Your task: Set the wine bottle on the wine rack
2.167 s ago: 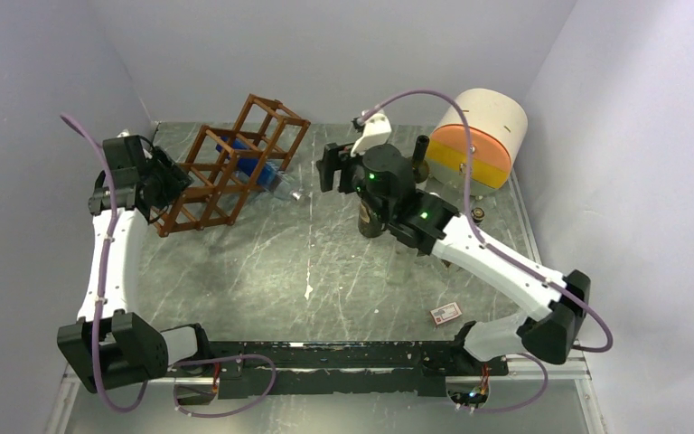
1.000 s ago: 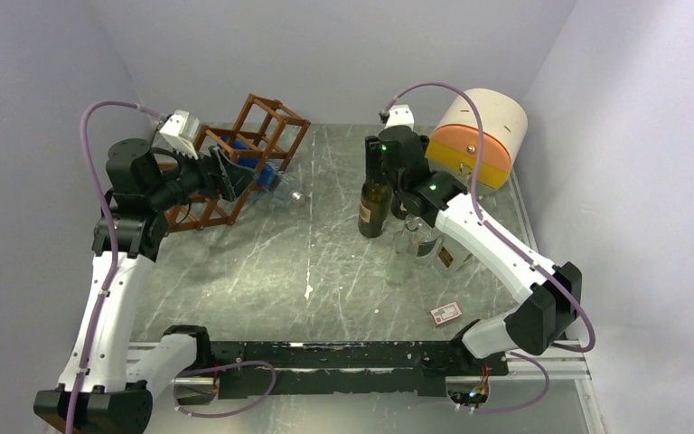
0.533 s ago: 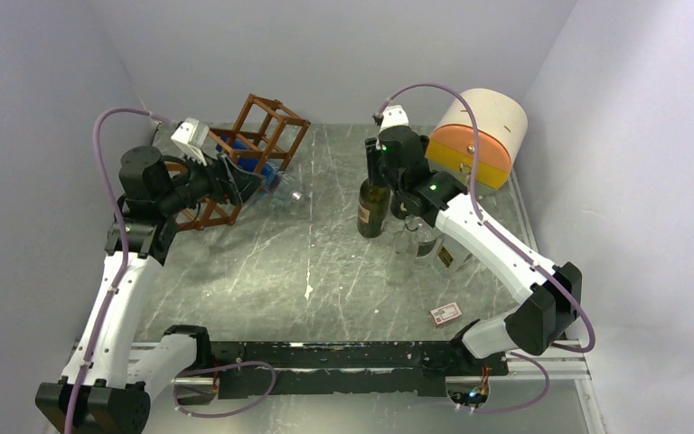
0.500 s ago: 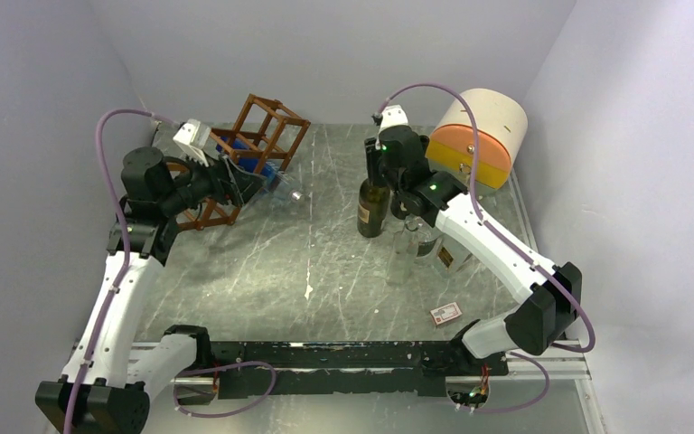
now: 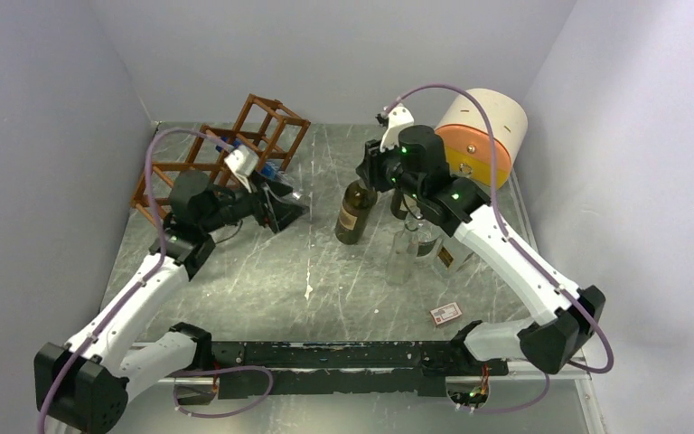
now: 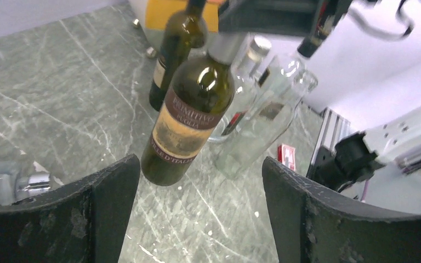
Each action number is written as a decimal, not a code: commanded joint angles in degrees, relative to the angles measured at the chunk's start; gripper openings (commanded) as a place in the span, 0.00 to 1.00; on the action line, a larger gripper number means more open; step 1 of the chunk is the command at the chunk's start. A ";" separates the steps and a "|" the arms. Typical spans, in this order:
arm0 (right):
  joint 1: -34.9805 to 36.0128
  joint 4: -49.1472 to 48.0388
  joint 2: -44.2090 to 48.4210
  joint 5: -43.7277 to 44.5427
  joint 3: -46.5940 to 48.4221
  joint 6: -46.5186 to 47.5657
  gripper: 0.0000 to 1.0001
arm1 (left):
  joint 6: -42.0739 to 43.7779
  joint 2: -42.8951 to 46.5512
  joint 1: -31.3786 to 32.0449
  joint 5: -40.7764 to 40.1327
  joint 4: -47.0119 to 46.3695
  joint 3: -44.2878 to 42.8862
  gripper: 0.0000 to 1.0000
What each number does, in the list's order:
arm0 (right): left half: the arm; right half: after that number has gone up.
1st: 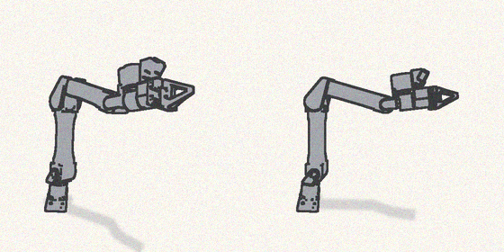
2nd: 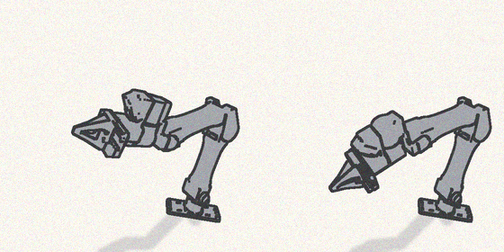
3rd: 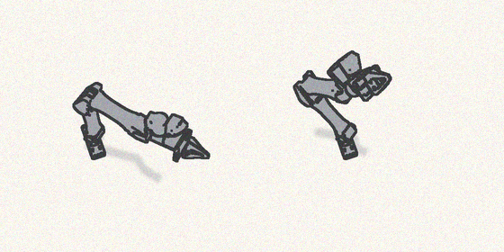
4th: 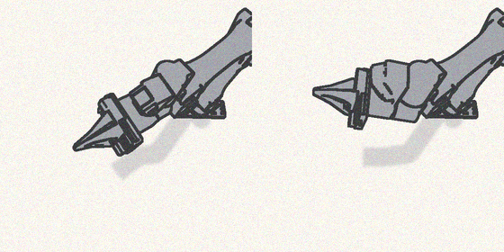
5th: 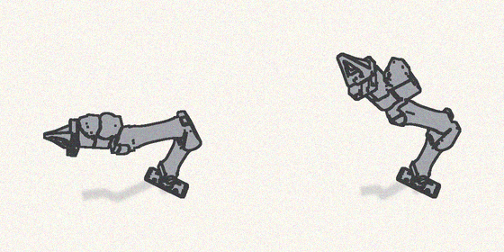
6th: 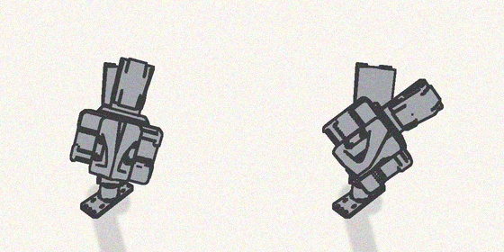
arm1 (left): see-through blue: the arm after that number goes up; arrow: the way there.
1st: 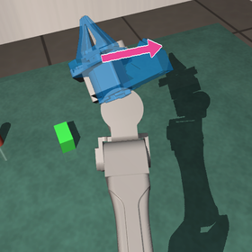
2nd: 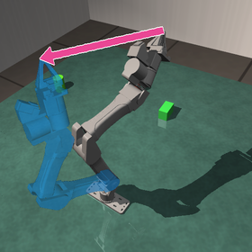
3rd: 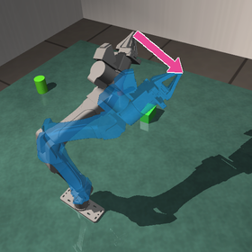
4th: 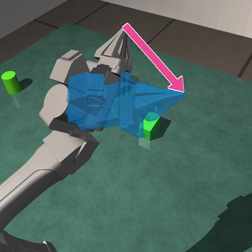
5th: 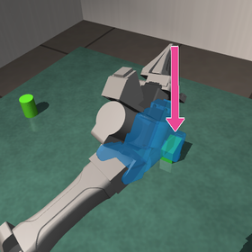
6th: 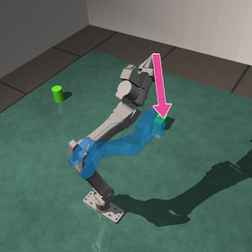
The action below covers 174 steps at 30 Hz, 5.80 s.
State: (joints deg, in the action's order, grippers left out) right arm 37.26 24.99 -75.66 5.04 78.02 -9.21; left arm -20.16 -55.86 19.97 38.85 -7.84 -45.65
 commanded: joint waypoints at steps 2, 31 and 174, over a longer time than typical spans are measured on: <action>0.06 -6.16 4.88 -7.52 1.88 -2.27 0.00 | 8.37 -2.65 7.31 -0.13 -14.80 7.57 0.87; 0.01 -11.44 7.94 -37.07 1.45 -1.20 0.00 | 18.50 -10.15 16.07 5.02 -32.30 16.12 0.87; 17.96 -11.49 -12.62 -18.20 -9.89 -1.15 0.00 | 14.63 -8.31 9.04 -55.38 29.68 -35.38 0.99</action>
State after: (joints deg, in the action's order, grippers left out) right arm 54.70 24.53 -86.04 -15.20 64.47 -5.65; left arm -3.38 -66.13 29.43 -17.72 20.18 -79.64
